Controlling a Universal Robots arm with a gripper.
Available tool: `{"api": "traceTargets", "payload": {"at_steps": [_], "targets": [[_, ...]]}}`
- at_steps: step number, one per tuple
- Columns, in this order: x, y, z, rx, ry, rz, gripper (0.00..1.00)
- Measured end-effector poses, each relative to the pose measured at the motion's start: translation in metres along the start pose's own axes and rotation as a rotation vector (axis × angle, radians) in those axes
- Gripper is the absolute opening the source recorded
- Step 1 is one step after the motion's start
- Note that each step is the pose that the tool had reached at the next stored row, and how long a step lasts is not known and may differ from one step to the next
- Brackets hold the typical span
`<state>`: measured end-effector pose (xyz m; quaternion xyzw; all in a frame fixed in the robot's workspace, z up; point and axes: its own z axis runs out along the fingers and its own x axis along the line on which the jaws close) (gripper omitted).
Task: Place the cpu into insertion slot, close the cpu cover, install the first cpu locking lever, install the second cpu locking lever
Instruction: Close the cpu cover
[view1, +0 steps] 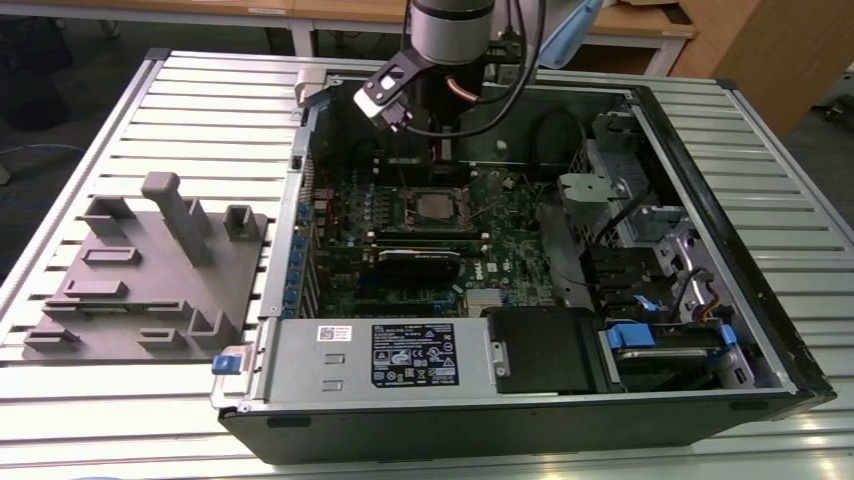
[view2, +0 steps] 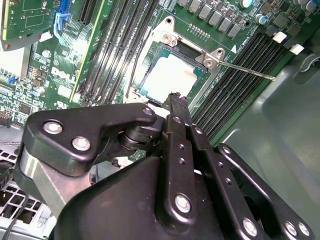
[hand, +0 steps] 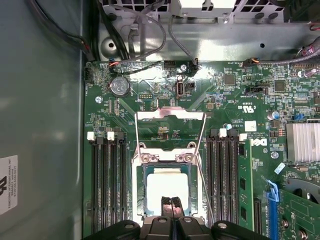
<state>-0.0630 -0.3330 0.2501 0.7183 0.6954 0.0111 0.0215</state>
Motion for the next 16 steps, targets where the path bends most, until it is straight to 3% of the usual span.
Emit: {"api": "traceTargets", "payload": {"at_steps": [16], "targets": [[-0.0001,0.0004,-0.0071,-0.0002,0.0003,0.0,0.1]]}}
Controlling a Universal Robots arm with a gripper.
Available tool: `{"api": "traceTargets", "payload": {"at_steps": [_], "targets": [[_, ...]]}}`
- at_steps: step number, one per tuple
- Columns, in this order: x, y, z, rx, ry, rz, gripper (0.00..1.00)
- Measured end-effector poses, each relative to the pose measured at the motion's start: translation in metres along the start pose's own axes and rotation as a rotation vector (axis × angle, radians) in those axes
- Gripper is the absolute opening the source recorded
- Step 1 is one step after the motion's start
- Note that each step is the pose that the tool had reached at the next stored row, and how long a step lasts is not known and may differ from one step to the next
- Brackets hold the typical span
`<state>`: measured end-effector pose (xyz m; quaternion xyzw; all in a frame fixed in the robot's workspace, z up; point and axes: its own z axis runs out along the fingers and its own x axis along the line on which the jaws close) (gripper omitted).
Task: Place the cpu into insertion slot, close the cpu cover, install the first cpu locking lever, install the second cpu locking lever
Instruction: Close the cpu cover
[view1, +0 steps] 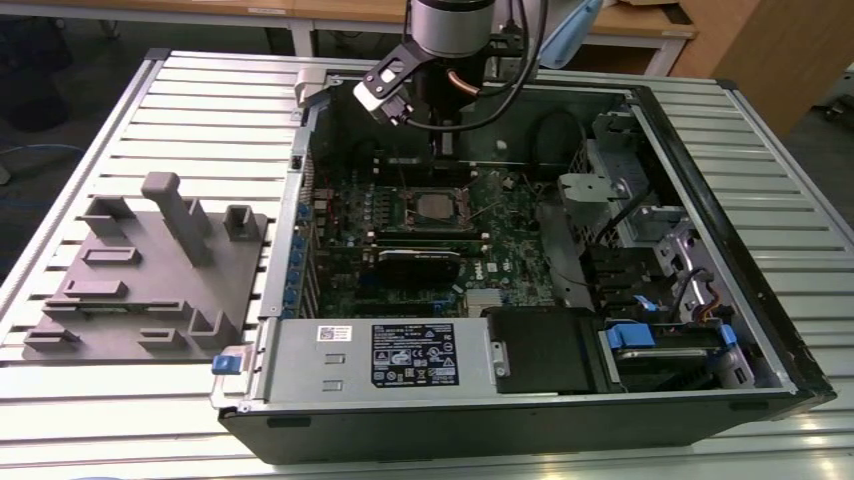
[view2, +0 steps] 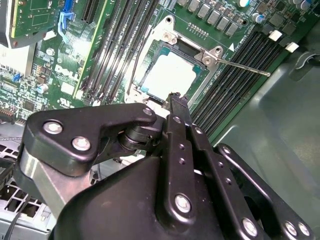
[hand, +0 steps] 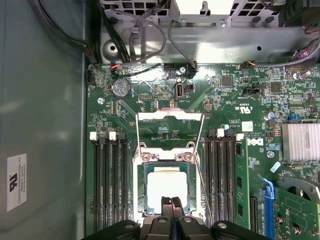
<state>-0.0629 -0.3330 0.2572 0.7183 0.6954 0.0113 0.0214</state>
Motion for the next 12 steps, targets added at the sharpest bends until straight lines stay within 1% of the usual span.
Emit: {"api": "traceTargets", "payload": {"at_steps": [7,12], "targets": [[0.0,0.0,-0.0003,0.0003,-0.0003,0.0,0.1],[-0.0001,0.0001,-0.0019,0.0003,-0.0003,0.0,0.1]]}}
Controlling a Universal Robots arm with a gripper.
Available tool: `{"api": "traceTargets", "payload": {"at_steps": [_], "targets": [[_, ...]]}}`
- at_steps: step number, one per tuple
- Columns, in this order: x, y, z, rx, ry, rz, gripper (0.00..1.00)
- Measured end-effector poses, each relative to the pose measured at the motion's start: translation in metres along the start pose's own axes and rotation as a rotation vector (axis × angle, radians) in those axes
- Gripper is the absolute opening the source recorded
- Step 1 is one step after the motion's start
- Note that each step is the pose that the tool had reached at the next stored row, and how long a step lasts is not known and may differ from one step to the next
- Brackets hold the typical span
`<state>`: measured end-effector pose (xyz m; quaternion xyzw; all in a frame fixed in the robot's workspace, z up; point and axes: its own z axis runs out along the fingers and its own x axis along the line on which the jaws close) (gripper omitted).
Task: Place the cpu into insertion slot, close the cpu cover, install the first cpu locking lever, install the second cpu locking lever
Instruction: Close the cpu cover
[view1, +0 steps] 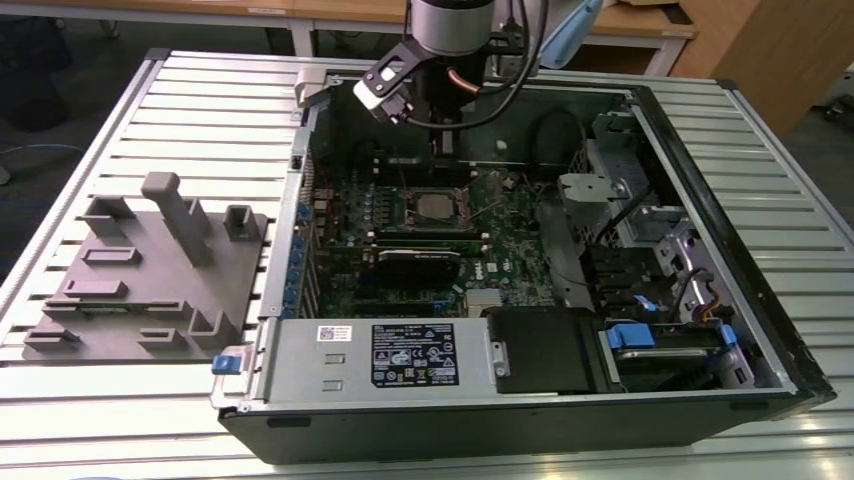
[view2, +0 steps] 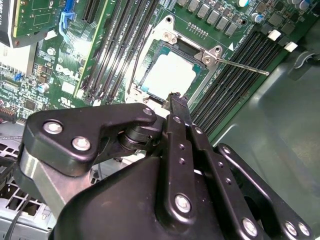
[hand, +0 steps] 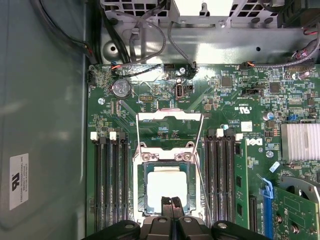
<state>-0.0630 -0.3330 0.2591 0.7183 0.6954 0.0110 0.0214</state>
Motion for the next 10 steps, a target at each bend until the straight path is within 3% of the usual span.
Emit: {"api": "traceTargets", "payload": {"at_steps": [10], "targets": [[0.0001,0.0026,-0.0001,0.0,0.0,0.0,0.1]]}}
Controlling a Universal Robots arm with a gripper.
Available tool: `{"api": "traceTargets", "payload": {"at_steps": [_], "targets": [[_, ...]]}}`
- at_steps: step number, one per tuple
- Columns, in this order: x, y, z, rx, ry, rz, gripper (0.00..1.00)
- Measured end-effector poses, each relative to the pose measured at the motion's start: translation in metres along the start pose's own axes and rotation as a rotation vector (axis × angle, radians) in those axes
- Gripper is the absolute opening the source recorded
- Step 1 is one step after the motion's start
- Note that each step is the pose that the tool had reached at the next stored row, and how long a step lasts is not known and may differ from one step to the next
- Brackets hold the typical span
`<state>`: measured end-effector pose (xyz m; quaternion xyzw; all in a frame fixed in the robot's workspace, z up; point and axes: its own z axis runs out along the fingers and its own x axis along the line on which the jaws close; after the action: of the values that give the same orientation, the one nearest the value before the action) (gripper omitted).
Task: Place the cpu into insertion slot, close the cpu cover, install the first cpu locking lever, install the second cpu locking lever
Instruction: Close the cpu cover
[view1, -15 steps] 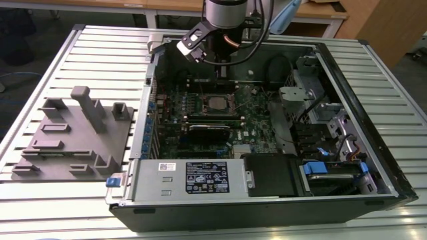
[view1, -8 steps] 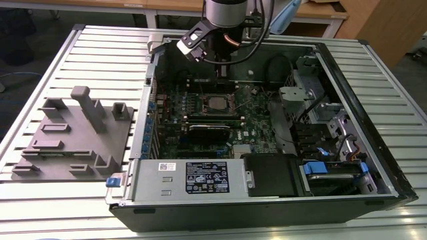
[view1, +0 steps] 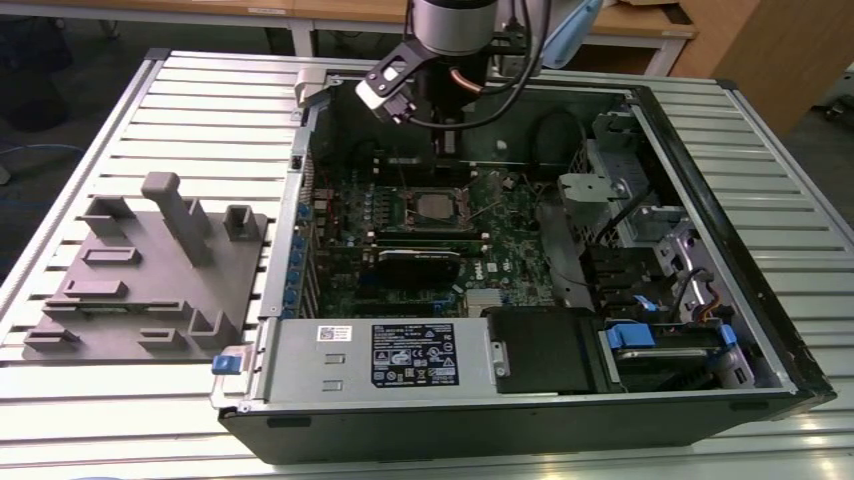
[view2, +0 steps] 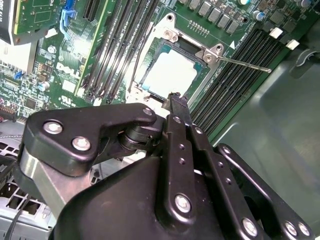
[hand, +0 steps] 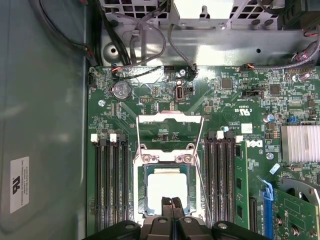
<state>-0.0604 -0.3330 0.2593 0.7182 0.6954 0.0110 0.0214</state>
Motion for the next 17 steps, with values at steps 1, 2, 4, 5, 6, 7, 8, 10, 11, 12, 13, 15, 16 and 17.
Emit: {"api": "traceTargets", "payload": {"at_steps": [1,2,4,5,6,7,8,10,11,12,13,15,16,17], "targets": [[0.0,0.0005,0.0,0.0,0.0,0.0,0.1],[0.0,0.001,0.0001,0.0,0.0,0.0,0.1],[0.0001,0.0019,0.0001,-0.0001,0.0,0.0,0.1],[0.0001,0.0023,0.0001,-0.0001,0.0,0.0,0.1],[0.0001,0.0028,0.0002,-0.0001,0.0,0.0,0.1],[0.0001,0.0032,0.0002,0.0,0.0,0.0,0.1],[0.0001,0.0036,0.0002,-0.0001,0.0001,0.0,0.1],[0.0001,0.0038,0.0002,0.0,0.0,0.0,0.1],[0.0001,0.0039,0.0002,0.0,0.0,0.0,0.1],[0.0001,0.0039,0.0002,0.0,0.0,0.0,0.1],[0.0001,0.0041,0.0002,0.0,0.0001,0.0,0.1],[0.0002,0.0046,0.0002,0.0,0.0,0.0,0.1],[0.0002,0.0049,0.0003,0.0,0.0,0.0,0.1],[0.0002,0.0054,0.0003,0.0,0.0,0.0,0.1]]}}
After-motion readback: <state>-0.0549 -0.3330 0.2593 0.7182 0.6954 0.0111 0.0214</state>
